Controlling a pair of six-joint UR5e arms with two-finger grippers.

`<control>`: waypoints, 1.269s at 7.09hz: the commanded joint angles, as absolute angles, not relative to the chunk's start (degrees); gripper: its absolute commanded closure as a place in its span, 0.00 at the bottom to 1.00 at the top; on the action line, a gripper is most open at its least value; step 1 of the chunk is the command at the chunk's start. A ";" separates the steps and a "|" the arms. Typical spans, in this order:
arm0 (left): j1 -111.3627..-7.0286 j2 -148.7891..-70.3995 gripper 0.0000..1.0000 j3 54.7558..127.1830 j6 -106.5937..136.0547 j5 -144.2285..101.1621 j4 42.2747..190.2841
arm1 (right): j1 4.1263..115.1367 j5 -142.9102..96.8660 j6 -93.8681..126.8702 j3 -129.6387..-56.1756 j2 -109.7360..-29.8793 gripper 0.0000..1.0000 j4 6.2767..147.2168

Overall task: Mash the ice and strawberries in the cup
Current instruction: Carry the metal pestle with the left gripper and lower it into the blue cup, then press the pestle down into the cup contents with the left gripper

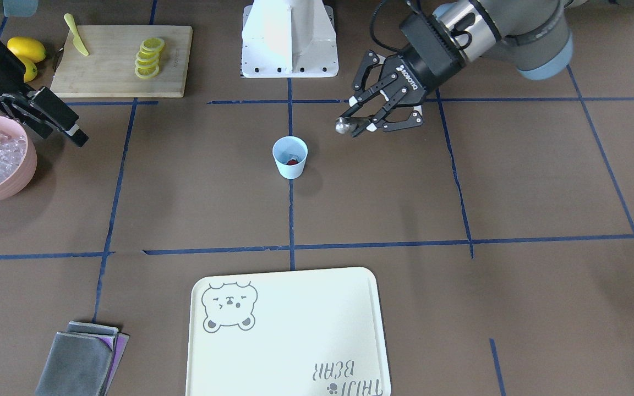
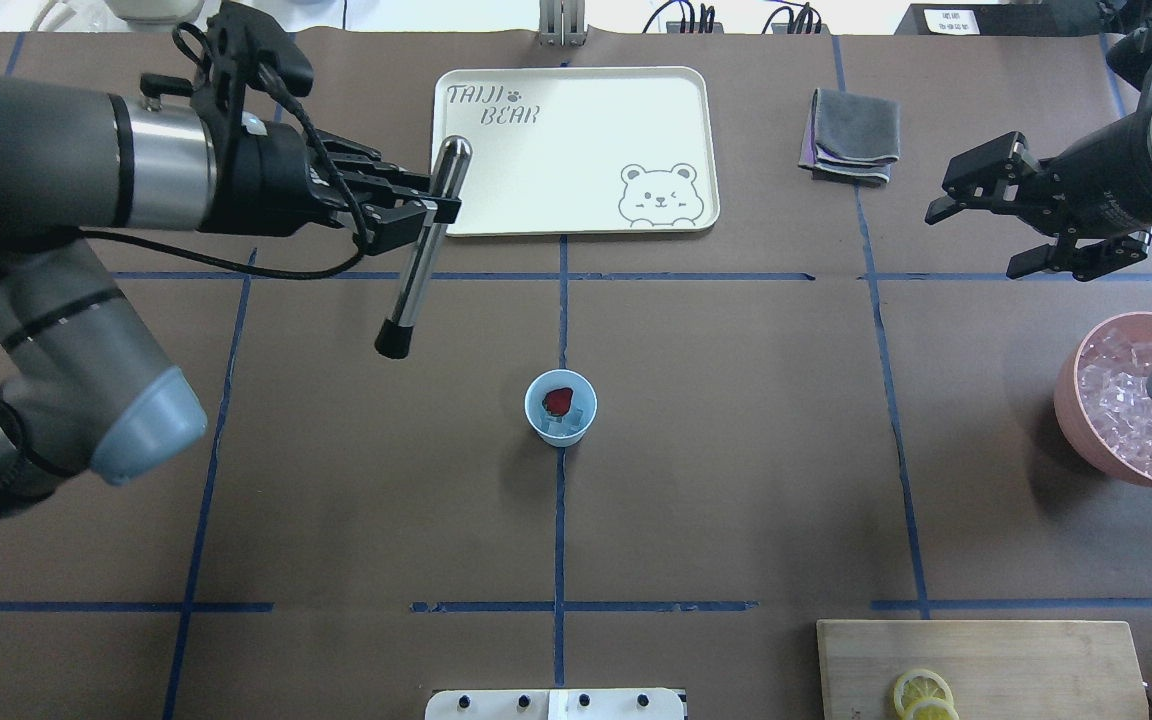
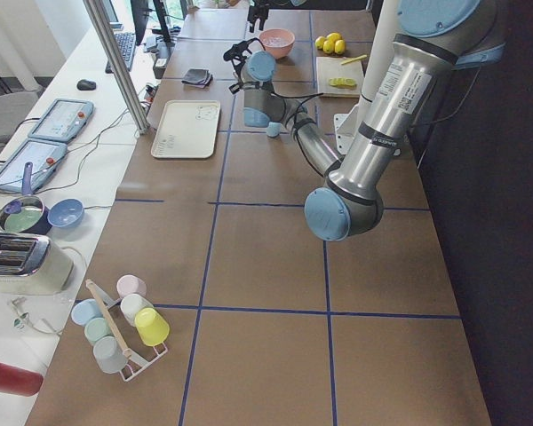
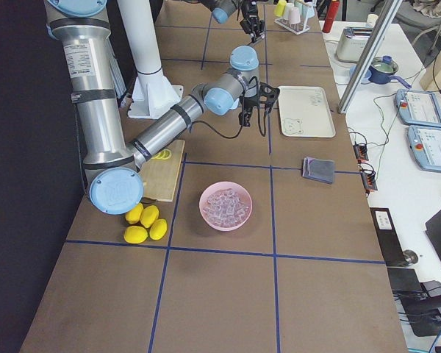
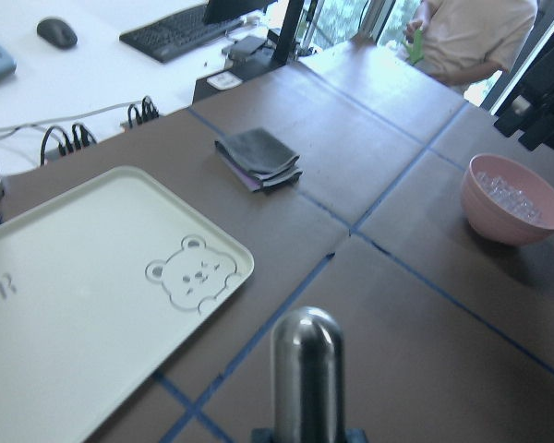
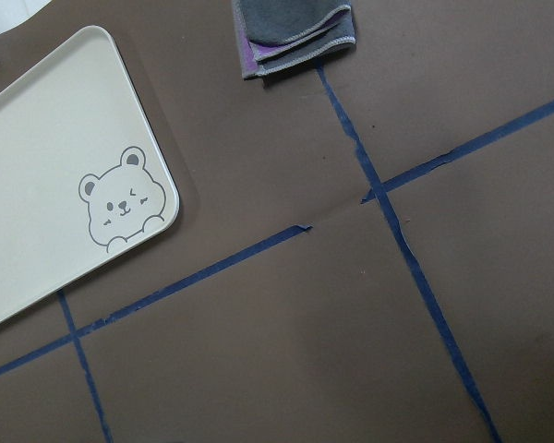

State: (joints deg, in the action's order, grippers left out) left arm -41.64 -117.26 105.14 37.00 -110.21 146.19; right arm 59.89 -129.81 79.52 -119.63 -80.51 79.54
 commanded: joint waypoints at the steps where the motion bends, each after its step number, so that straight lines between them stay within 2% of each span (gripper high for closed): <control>1: -30.98 -117.51 1.00 104.51 34.83 -91.92 155.87 | 60.29 -129.81 79.45 -119.27 -80.33 0.00 79.54; 3: -25.24 -119.16 1.00 101.27 31.30 -84.66 160.21 | 60.29 -129.81 79.02 -118.31 -80.07 0.00 79.45; 6: -23.91 -120.14 1.00 92.22 24.61 -79.75 174.43 | 60.29 -129.64 78.49 -117.95 -79.98 0.00 79.45; 9: -22.33 -120.32 1.00 91.93 22.68 -79.54 174.55 | 60.29 -129.64 78.49 -117.95 -79.89 0.00 79.45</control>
